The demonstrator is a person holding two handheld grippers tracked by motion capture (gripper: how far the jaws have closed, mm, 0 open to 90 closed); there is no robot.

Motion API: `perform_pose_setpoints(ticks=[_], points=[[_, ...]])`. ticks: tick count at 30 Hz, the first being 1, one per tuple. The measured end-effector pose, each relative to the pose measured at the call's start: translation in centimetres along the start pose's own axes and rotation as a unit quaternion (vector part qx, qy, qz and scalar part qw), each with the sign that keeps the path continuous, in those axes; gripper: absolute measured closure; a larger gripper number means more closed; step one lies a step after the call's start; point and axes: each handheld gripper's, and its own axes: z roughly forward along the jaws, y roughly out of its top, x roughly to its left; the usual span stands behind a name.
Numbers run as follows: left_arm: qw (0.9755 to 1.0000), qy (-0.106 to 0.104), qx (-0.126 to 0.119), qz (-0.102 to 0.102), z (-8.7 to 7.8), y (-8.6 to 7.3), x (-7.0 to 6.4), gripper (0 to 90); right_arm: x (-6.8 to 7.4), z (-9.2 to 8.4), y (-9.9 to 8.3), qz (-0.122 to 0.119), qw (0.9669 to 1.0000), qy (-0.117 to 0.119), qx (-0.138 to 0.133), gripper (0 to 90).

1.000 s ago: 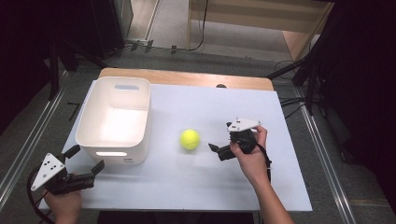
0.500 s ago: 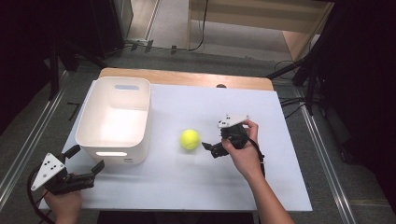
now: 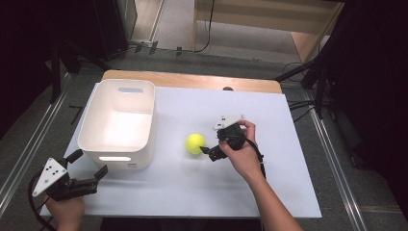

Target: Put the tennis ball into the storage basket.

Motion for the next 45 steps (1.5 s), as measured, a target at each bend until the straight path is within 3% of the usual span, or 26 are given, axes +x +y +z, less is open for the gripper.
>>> perform_pose_setpoints(ticks=[19,21,27,28,45], points=[[1.0000,-0.001,0.001,0.001,0.0,0.0,0.0,0.0,0.5,3.3,1.4,-0.016,0.9982,0.030,0.050,0.0],[1.0000,-0.001,0.001,0.001,0.0,0.0,-0.1,0.0,0.6,3.8,1.6,-0.006,0.9967,0.042,0.070,0.0],[1.0000,-0.002,0.001,0.001,0.1,0.0,-0.1,0.0,0.7,4.8,1.8,-0.002,0.9942,0.051,0.095,0.0],[1.0000,-0.002,0.001,0.001,0.1,0.0,-0.1,0.0,0.8,5.0,1.9,-0.002,0.9935,0.052,0.101,3.9],[1.0000,-0.002,0.001,0.000,0.1,0.0,0.0,0.0,0.9,6.8,2.3,0.011,0.9900,0.045,0.133,6.6]])
